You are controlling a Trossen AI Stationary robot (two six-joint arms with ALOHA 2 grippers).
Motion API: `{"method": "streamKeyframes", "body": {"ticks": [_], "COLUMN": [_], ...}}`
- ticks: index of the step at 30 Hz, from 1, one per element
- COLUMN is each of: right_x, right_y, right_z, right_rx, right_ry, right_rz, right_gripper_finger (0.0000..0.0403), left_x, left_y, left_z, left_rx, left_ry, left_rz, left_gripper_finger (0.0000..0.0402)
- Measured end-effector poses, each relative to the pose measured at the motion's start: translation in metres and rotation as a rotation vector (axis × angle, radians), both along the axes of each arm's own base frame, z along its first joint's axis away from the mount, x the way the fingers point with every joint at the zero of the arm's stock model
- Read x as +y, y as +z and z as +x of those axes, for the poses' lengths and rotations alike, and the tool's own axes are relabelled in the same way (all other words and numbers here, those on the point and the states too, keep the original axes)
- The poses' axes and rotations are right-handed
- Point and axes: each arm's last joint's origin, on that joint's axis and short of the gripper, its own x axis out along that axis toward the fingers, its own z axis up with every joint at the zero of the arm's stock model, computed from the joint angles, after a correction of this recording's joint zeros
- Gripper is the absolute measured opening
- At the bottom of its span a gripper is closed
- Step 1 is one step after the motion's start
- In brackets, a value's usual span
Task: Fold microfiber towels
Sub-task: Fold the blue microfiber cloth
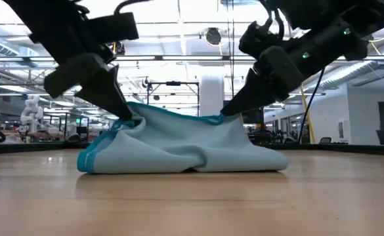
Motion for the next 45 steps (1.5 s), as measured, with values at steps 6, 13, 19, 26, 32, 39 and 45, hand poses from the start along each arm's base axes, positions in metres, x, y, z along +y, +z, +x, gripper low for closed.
{"method": "streamKeyframes", "body": {"ticks": [6, 13, 19, 26, 32, 39, 45], "right_x": [-0.008, -0.01, -0.012, -0.006, 0.001, 0.006, 0.003], "right_y": [0.0, 0.0, 0.0, 0.0, -0.006, -0.022, -0.051], "right_z": [0.002, 0.001, 0.002, 0.001, -0.005, -0.001, 0.015], "right_rx": [-0.003, -0.017, -0.021, -0.014, -0.062, -0.219, -0.222], "right_ry": [-0.038, -0.102, -0.131, -0.077, -0.054, 0.048, 0.067], "right_rz": [0.02, 0.017, 0.0, 0.047, 0.064, 0.115, 0.065], "right_gripper_finger": [0.0004, 0.0065, 0.0151, 0.018, 0.0161, 0.0125, 0.0084], "left_x": [0.017, 0.031, 0.04, 0.05, 0.052, 0.04, 0.049], "left_y": [-0.002, -0.002, -0.002, -0.001, 0.009, 0.0, -0.028], "left_z": [0.004, 0.009, 0.011, 0.014, 0.018, 0.024, 0.009], "left_rx": [0.063, 0.06, 0.059, 0.075, 0.031, -0.066, -0.105], "left_ry": [0.028, 0.08, 0.101, 0.095, 0.105, 0.008, 0.057], "left_rz": [-0.047, -0.056, -0.026, 0.068, 0.027, -0.122, -0.126], "left_gripper_finger": [0.0025, 0.0026, 0.0046, 0.0115, 0.0143, 0.0112, 0.0071]}}
